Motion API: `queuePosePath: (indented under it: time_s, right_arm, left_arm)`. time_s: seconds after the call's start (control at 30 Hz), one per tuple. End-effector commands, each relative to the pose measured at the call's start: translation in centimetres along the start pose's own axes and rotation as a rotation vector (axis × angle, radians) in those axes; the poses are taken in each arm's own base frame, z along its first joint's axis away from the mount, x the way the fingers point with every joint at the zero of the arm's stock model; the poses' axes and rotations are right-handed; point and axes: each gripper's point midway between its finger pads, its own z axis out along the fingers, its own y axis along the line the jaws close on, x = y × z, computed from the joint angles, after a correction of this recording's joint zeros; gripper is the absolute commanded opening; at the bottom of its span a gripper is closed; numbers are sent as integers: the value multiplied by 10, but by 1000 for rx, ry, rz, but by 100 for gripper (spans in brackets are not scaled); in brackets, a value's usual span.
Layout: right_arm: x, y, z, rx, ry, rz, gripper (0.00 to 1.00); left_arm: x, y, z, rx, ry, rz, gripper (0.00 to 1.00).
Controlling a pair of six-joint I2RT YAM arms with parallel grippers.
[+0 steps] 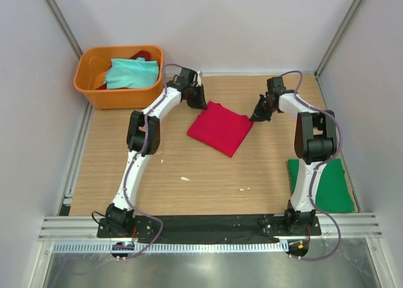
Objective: Fold and stack the t-shirts
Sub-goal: Fold the tshirt
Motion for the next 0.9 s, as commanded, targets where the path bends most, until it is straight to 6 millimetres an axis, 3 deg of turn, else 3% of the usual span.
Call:
queuePosePath:
  time_s: [0.0,0.07,0.13,0.17,0.27,0.3,0.4,0.5,0.57,0.6,0.67,0.73,0.87]
  right_arm:
    - [-32,-1,-14,32,-120,-5,6]
    - [-31,-2,-17,43,-126,-1,8]
    - [-27,-15,-16,98,-105,-2,10]
    - [-26,-16,-16,110,-91,-11,12]
    - [-26,-24,-18,154,-71,-60,25]
    - [-24,-28,-21,172,-64,-70,35]
    - [-28,-37,-37,223,-100,-122,51]
    - [-25,-30,-50,188,-120,-130,59]
    - [-25,-11,-56,79,-138,-131,61]
    - [-24,-6,-52,32,-155,-140,62]
    - [-17,8,-53,-69,-155,-154,63]
    - [-11,14,-48,-149,-170,-156,63]
    - [2,11,-37,-204,-152,-153,63]
  left_arm:
    - [-46,-24,-33,-5,-136,76,28]
    - [-62,-26,-57,-60,-187,90,31]
    - [-65,-27,-74,-84,-194,97,34]
    - [-73,-34,-93,-85,-220,105,36]
    - [-77,-47,-124,-75,-246,113,41]
    - [-68,-50,-125,-53,-220,110,44]
    - [-48,-59,-135,-28,-175,117,44]
    - [-31,-72,-151,-22,-160,163,44]
    - [-6,-69,-148,-25,-106,157,43]
    - [-5,-75,-159,-16,-114,154,43]
    - [19,-73,-158,2,-57,123,42]
    - [24,-83,-175,38,-70,105,41]
    - [53,-90,-194,69,-35,104,41]
